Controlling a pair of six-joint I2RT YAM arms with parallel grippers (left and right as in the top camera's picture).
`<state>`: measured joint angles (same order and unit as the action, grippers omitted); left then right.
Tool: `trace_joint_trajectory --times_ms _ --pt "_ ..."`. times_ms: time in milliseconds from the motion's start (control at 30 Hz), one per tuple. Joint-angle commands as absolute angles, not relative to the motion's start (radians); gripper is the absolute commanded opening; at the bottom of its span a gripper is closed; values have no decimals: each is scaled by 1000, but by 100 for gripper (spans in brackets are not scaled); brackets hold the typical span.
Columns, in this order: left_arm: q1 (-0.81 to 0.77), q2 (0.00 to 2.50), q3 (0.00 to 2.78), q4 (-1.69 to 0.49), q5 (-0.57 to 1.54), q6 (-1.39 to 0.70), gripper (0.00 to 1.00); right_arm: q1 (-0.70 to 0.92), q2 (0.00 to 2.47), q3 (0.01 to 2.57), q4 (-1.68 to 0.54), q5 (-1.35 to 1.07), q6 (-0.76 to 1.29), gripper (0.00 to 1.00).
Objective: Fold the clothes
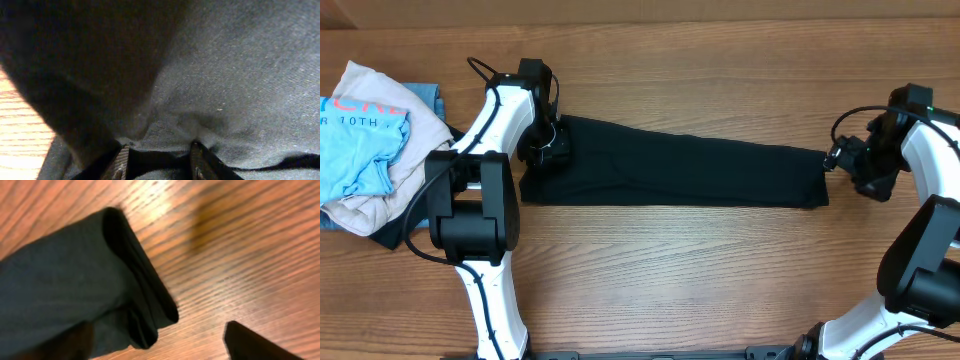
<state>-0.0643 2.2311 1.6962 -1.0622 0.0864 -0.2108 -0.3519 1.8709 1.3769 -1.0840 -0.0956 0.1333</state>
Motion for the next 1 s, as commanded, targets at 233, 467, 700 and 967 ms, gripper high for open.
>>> trace_joint_trajectory --times_ms 233,467,700,967 --pt "-51 2253 1663 -1031 46 -226 47 -347 1863 1195 -883 -166 7 76" --pt "-51 2248 1779 -1050 123 -225 45 -347 1863 1177 -812 -272 -61 74" --pt "-51 2244 2025 -1182 123 -234 62 -347 1863 1158 -791 -271 -61 70" --pt "-5 2244 2095 -1242 123 -268 72 -346 1863 1003 -616 -316 -60 58"
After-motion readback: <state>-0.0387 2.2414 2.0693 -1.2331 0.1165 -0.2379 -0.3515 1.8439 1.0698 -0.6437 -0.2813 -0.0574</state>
